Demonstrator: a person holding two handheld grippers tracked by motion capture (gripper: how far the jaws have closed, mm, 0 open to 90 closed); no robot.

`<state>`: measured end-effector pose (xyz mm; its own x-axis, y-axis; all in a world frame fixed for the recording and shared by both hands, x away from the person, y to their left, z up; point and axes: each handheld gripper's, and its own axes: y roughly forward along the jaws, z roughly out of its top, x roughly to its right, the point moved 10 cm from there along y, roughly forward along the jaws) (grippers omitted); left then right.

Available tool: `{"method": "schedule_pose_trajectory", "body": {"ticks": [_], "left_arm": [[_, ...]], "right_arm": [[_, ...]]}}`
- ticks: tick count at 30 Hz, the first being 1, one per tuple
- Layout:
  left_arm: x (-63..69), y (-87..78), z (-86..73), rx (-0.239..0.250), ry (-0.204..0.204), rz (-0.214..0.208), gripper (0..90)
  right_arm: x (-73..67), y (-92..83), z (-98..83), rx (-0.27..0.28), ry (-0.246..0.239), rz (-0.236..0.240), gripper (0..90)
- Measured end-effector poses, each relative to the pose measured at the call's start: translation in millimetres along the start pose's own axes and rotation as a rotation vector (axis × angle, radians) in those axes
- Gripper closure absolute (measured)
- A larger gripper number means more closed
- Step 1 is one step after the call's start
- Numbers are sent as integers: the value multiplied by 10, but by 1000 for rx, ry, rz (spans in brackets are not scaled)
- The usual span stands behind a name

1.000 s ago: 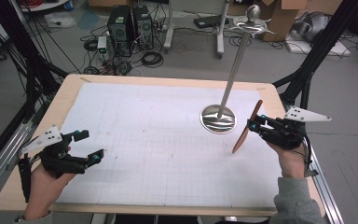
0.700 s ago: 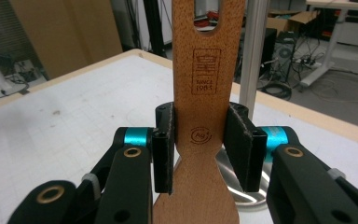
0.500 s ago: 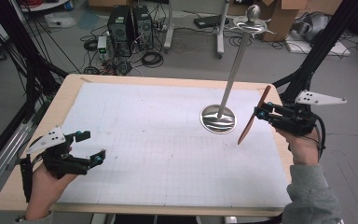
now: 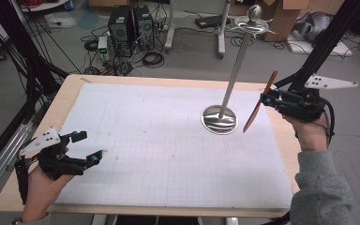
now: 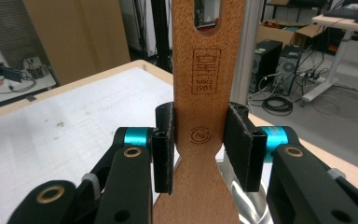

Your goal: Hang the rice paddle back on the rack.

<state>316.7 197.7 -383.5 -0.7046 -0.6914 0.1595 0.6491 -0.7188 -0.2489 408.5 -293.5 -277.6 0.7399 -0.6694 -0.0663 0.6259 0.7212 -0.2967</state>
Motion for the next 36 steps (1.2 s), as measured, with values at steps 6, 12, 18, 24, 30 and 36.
{"method": "schedule_pose_trajectory", "body": {"ticks": [6,12,18,24,30,36], "left_arm": [[-70,-97,25,19,-12,17,22],[-45,-87,11,16,-14,13,22],[-45,-75,1,12,-14,13,22],[-33,-59,0,11,-17,5,22],[-50,-53,-21,4,-19,8,22],[-47,-33,-39,-6,-16,10,22]], "right_arm": [[53,34,55,14,-6,7,649],[163,51,110,29,21,-1,649],[227,75,178,27,14,-19,649],[263,84,264,37,7,-29,649],[316,91,348,75,32,-28,649],[362,121,409,102,61,-35,649]]}}
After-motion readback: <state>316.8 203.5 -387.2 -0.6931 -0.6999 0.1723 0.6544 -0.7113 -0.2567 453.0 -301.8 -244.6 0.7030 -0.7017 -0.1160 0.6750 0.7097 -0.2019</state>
